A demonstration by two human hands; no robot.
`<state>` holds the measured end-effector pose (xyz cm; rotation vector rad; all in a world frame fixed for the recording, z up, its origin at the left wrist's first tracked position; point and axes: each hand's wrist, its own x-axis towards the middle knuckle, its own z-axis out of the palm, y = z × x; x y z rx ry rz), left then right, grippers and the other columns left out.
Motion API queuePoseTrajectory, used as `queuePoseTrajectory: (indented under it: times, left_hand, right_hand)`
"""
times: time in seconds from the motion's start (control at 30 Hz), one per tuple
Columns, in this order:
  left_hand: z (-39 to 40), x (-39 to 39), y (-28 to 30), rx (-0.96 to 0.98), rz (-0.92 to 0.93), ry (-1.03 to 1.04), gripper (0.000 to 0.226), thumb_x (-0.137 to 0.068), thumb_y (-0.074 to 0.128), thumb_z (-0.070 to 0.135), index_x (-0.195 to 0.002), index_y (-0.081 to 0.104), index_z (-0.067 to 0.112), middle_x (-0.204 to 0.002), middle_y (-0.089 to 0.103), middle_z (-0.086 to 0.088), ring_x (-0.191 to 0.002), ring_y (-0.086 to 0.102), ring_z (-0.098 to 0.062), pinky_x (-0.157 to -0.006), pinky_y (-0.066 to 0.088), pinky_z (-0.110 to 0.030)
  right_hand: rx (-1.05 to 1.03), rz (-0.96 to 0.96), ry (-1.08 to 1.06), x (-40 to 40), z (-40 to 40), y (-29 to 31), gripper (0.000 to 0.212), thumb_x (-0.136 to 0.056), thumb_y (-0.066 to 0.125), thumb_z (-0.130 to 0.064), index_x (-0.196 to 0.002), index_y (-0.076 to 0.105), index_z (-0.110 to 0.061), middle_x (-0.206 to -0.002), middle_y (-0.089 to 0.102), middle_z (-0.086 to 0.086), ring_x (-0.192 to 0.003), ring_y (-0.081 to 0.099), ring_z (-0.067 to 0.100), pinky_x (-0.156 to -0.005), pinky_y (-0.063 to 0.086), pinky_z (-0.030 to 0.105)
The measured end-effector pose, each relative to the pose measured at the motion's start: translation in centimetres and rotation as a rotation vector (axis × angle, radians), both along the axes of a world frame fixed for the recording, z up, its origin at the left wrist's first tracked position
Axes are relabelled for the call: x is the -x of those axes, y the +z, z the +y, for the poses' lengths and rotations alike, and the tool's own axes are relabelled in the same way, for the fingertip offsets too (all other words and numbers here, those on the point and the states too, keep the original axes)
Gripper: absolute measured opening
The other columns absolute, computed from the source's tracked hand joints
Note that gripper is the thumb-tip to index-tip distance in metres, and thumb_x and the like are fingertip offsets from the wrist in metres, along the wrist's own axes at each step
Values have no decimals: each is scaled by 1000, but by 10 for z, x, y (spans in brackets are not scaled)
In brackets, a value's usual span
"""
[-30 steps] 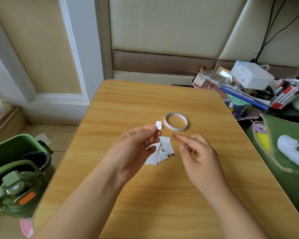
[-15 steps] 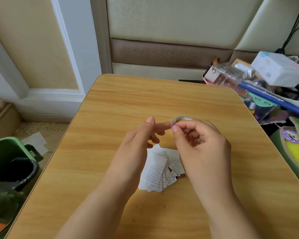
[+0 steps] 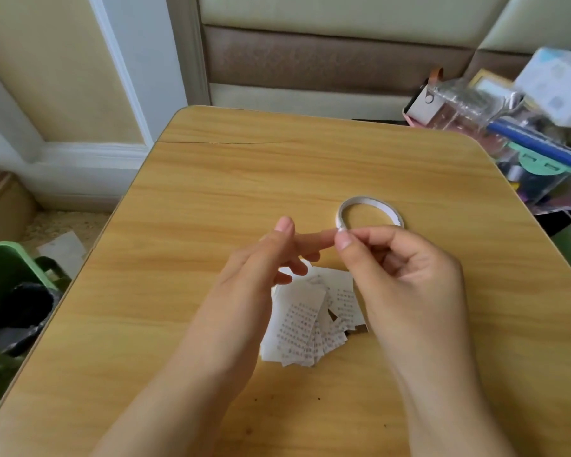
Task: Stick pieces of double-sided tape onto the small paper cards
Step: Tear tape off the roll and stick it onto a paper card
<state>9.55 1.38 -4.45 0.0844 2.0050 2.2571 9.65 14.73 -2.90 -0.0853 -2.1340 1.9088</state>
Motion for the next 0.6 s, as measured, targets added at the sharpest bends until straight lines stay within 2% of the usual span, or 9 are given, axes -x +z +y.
queuePoseTrajectory:
  times: [0.1, 0.2, 0.4, 0.6]
  left_hand:
    - [1, -1, 0, -2, -8, -26, 53, -75, 36, 67, -96, 75, 38, -91, 62, 8, -88, 52, -11, -84, 35, -33]
    - [1, 0, 1, -49, -30, -37, 46, -83, 39, 56, -95, 77, 33, -85, 62, 9, -83, 52, -10, -82, 35, -32]
    - [0, 0, 1, -139, -78, -31, 46, -83, 38, 47, -94, 78, 26, -80, 62, 8, -80, 53, -9, -81, 38, -33]
    - [-1, 0, 1, -163, -92, -23, 44, -81, 41, 42, -95, 78, 22, -79, 62, 7, -78, 53, -8, -80, 38, -32]
  right_hand:
    - [6, -3, 6, -1, 2, -2, 8, -80, 73, -24, -71, 73, -23, -66, 69, 1, -59, 57, 5, -54, 44, 13]
    - [2, 4, 21, -1, 2, -2, 5, -80, 71, -26, -74, 73, -26, -71, 70, 3, -62, 59, 7, -55, 45, 12]
    - [-36, 33, 41, -1, 2, -4, 13, -83, 69, -21, -72, 72, -28, -71, 70, -5, -65, 59, 2, -60, 45, 11]
    - [-73, 64, 68, -1, 1, -1, 21, -88, 62, -15, -76, 71, -30, -59, 62, -19, -61, 58, -4, -59, 41, 6]
